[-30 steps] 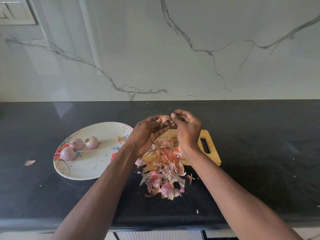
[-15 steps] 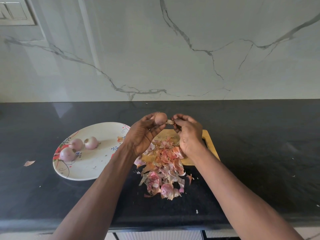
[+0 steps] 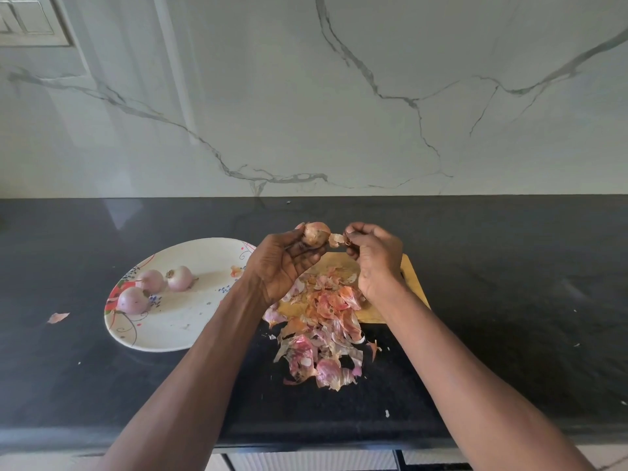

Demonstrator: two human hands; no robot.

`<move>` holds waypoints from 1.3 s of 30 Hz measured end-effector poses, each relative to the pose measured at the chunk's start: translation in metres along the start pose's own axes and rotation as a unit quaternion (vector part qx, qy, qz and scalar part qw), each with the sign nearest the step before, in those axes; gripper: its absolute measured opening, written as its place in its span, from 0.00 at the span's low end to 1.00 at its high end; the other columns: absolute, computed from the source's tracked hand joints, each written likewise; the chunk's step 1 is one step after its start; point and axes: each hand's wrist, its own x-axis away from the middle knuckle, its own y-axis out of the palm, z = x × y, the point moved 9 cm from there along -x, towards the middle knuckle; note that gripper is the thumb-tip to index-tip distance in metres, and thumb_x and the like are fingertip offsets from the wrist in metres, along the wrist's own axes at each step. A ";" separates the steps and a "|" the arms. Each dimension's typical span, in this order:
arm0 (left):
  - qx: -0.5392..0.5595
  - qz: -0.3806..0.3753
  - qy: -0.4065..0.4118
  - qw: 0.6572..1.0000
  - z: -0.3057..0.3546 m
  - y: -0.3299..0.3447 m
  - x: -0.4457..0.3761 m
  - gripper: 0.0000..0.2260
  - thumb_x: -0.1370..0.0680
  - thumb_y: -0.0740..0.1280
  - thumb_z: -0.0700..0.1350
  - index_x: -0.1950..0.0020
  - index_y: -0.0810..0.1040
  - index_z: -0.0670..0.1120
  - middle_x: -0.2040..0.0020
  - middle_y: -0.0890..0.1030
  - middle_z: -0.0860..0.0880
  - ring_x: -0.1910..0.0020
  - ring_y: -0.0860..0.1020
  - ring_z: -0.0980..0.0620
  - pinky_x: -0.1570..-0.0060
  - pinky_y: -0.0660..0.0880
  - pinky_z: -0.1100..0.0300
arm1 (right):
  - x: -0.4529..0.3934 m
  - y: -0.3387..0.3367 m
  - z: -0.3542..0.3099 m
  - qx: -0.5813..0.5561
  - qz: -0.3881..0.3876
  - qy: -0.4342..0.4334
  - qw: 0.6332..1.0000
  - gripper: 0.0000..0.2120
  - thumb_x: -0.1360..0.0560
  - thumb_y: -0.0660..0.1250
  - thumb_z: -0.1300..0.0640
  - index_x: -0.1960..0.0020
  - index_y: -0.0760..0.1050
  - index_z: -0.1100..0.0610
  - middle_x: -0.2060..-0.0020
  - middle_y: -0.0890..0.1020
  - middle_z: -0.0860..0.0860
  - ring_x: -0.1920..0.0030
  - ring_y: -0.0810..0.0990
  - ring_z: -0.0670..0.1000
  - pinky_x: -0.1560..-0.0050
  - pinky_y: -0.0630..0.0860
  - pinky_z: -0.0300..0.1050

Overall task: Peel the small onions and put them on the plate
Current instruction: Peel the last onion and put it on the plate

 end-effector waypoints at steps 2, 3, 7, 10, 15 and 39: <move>0.006 0.003 0.005 1.000 0.003 -0.002 0.000 0.06 0.17 0.62 0.39 0.44 0.77 0.39 0.53 0.84 0.35 0.58 0.84 0.41 0.62 0.83 0.58 | 0.000 -0.003 -0.005 0.012 0.012 -0.018 1.000 0.08 0.26 0.70 0.71 0.57 0.82 0.59 0.64 0.83 0.53 0.65 0.81 0.46 0.70 0.74 0.35; 0.006 0.005 0.006 1.000 0.004 -0.003 0.000 0.06 0.17 0.61 0.38 0.45 0.77 0.39 0.53 0.84 0.35 0.58 0.83 0.41 0.62 0.82 0.58 | -0.001 -0.004 -0.007 0.016 0.014 -0.026 0.999 0.08 0.25 0.70 0.71 0.57 0.81 0.59 0.64 0.83 0.53 0.65 0.81 0.46 0.69 0.74 0.35; -0.010 0.007 0.008 1.000 0.007 -0.006 0.000 0.05 0.18 0.62 0.38 0.47 0.78 0.40 0.55 0.84 0.36 0.57 0.81 0.41 0.65 0.81 0.58 | 0.000 -0.002 -0.013 0.117 -0.008 -0.063 0.991 0.09 0.23 0.70 0.66 0.58 0.82 0.55 0.61 0.85 0.52 0.60 0.82 0.49 0.61 0.77 0.39; -0.022 0.011 0.019 1.000 0.008 -0.007 -0.002 0.05 0.18 0.63 0.38 0.47 0.78 0.39 0.53 0.83 0.37 0.58 0.81 0.43 0.64 0.81 0.58 | 0.007 0.014 -0.010 0.172 -0.095 -0.049 0.979 0.06 0.24 0.73 0.51 0.54 0.83 0.54 0.56 0.86 0.51 0.55 0.81 0.46 0.56 0.74 0.40; -0.053 0.011 0.046 0.997 0.011 -0.008 -0.005 0.06 0.19 0.64 0.37 0.49 0.80 0.37 0.56 0.82 0.40 0.60 0.80 0.47 0.59 0.81 0.58 | 0.018 0.037 -0.011 0.243 -0.193 -0.122 0.943 0.16 0.29 0.78 0.55 0.42 0.84 0.55 0.50 0.86 0.48 0.49 0.83 0.44 0.47 0.80 0.42; -0.077 -0.024 0.041 0.996 0.009 0.003 -0.001 0.05 0.18 0.61 0.36 0.47 0.77 0.37 0.55 0.83 0.39 0.56 0.82 0.44 0.62 0.81 0.60 | 0.018 0.040 0.009 -0.077 -0.208 0.112 0.968 0.09 0.22 0.61 0.74 0.54 0.78 0.64 0.63 0.79 0.57 0.70 0.76 0.47 0.72 0.73 0.37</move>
